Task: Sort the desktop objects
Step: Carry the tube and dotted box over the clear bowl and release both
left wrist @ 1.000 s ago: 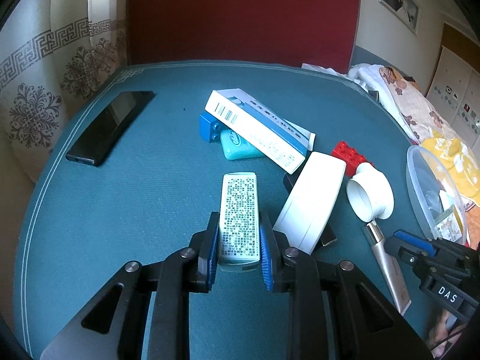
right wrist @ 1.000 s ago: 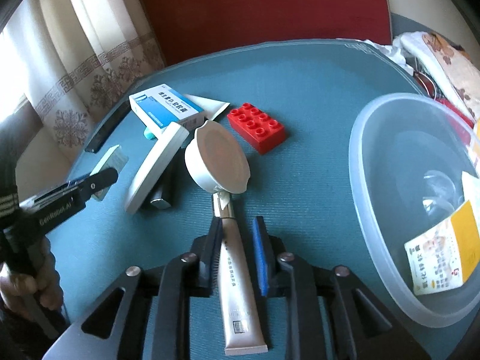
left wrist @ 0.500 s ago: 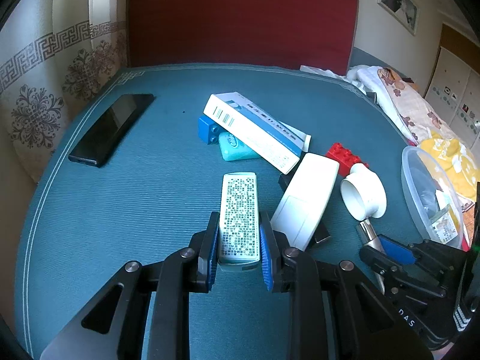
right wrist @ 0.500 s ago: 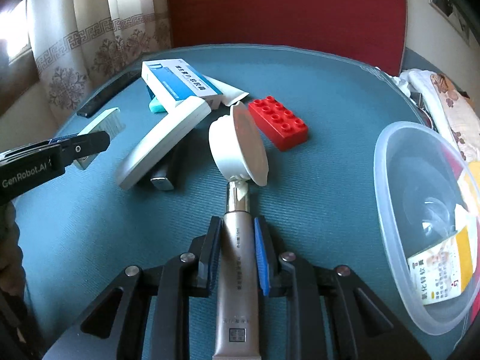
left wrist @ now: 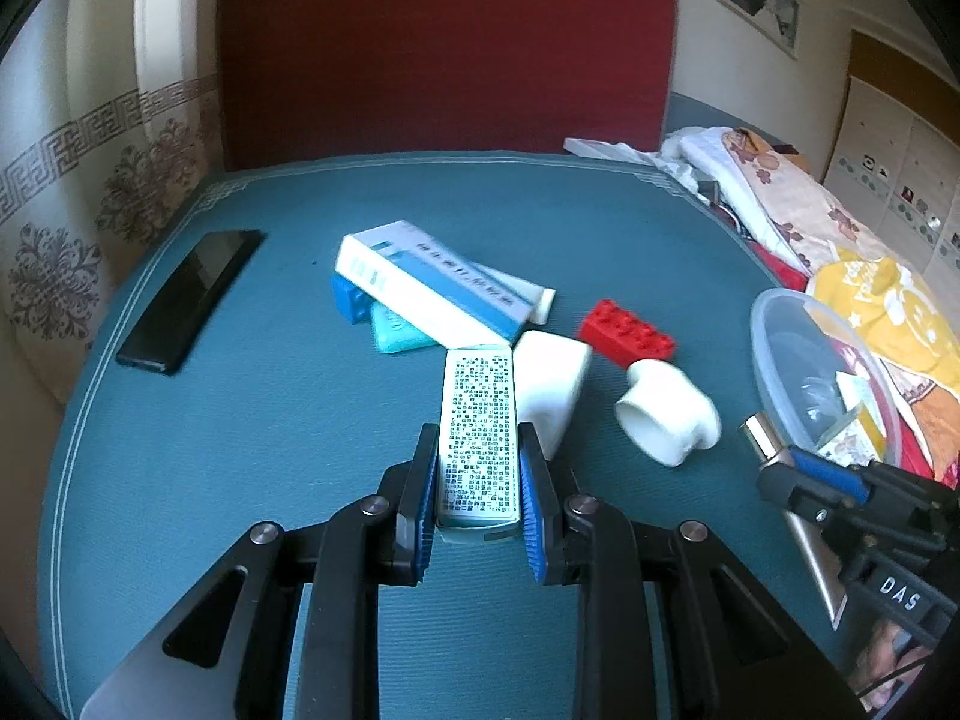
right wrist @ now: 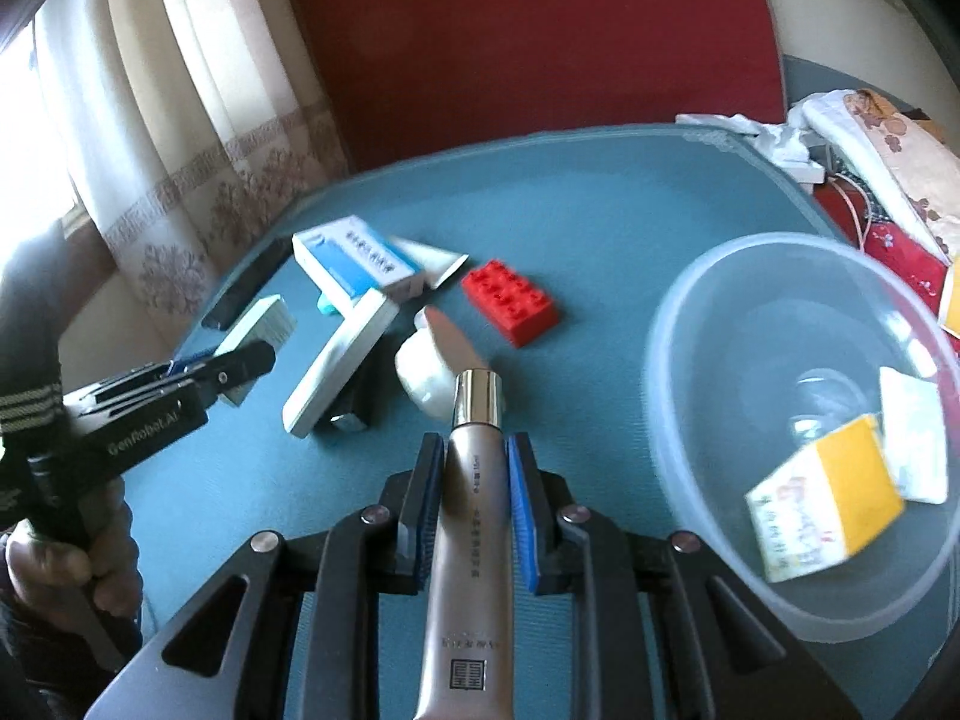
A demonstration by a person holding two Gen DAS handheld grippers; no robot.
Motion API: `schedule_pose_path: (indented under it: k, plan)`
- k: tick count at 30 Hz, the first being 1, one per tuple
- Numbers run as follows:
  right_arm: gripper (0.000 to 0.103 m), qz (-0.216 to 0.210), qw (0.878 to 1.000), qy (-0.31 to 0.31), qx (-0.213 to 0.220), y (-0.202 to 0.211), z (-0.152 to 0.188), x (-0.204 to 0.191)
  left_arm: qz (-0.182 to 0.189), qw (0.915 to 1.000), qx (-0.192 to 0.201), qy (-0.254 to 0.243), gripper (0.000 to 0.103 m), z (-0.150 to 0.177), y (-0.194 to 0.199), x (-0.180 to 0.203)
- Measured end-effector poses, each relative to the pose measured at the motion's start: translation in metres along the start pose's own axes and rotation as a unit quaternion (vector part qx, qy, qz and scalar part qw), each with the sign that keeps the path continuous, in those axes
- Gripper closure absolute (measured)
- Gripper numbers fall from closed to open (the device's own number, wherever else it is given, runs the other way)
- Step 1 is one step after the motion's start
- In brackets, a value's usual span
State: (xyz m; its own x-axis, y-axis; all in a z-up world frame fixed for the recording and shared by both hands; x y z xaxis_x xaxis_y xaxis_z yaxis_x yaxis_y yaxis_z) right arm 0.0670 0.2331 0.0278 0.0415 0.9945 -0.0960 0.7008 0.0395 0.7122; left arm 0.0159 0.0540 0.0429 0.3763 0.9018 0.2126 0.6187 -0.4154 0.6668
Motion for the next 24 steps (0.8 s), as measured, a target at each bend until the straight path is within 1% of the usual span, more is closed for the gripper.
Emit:
schedule_pose_path:
  k: [3,4,11,19,24]
  plan:
    - [0.079,0.009,1.000,-0.011,0.012,0.009,-0.003,0.015,0.003,0.9999,0.002,-0.012,0.077,-0.004,-0.001,0.014]
    - [0.079,0.005,1.000,-0.011,0.014,0.011,-0.004,0.020,0.005,0.9998,0.002,-0.018,0.077,-0.005,-0.001,0.019]
    - [0.079,0.041,0.997,-0.051,0.042,0.030,-0.012,0.071,0.015,0.9988,-0.003,-0.046,0.077,-0.013,-0.009,0.053]
    - [0.079,0.080,0.992,-0.080,0.056,0.038,-0.015,0.125,0.036,0.9960,-0.012,-0.080,0.077,-0.021,-0.022,0.101]
    - [0.079,0.101,0.988,-0.100,0.064,0.037,-0.017,0.152,0.058,0.9925,-0.019,-0.106,0.077,-0.027,-0.035,0.134]
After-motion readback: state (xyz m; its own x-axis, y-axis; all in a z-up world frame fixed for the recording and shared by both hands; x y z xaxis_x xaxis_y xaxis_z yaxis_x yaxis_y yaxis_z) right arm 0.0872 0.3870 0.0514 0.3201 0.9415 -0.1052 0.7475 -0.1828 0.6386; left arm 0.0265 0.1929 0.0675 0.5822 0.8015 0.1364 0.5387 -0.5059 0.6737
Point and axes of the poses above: each gripper's, at about its wrist camera, not at the fingertips, and y roughly against the way its jaws point, x to its right, z to its underside, the point moved 3 cm from there along -y, roughly the way its jaws point, and after that the axes turned 12 degrees about z, right-handed, at the moved point
